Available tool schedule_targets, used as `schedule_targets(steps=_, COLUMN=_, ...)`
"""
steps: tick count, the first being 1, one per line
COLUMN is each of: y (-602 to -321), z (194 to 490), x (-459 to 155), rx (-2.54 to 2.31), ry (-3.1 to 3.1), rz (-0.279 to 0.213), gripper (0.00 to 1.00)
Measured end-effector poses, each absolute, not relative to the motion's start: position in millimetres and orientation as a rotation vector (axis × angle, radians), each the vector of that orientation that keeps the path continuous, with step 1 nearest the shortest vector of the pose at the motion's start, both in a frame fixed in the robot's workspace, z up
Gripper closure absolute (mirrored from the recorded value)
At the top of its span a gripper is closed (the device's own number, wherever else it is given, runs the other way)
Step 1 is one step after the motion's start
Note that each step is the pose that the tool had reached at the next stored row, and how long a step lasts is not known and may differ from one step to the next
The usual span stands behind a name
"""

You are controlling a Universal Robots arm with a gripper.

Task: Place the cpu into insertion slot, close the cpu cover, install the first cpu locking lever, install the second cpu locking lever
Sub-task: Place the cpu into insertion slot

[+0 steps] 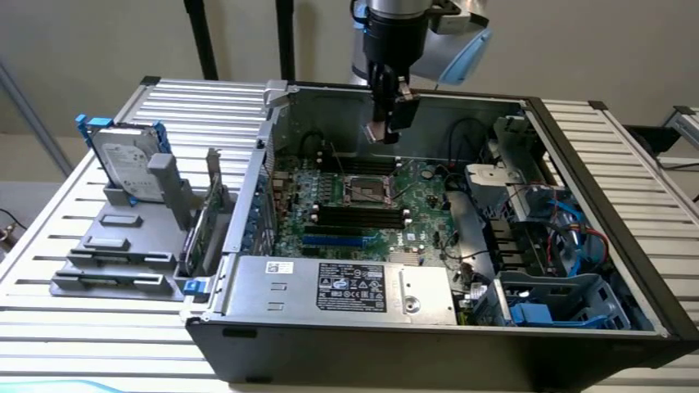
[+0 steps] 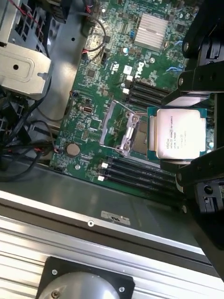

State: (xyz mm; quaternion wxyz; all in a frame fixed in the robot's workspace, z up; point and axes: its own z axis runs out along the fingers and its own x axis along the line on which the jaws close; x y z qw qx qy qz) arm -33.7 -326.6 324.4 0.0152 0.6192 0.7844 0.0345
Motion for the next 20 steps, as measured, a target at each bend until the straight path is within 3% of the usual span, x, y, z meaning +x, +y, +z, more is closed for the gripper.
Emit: schedule_targets(steps=20, y=-326, z=308, x=-38, rx=2.214, ry=2.191, rz=0.075, gripper=0.45)
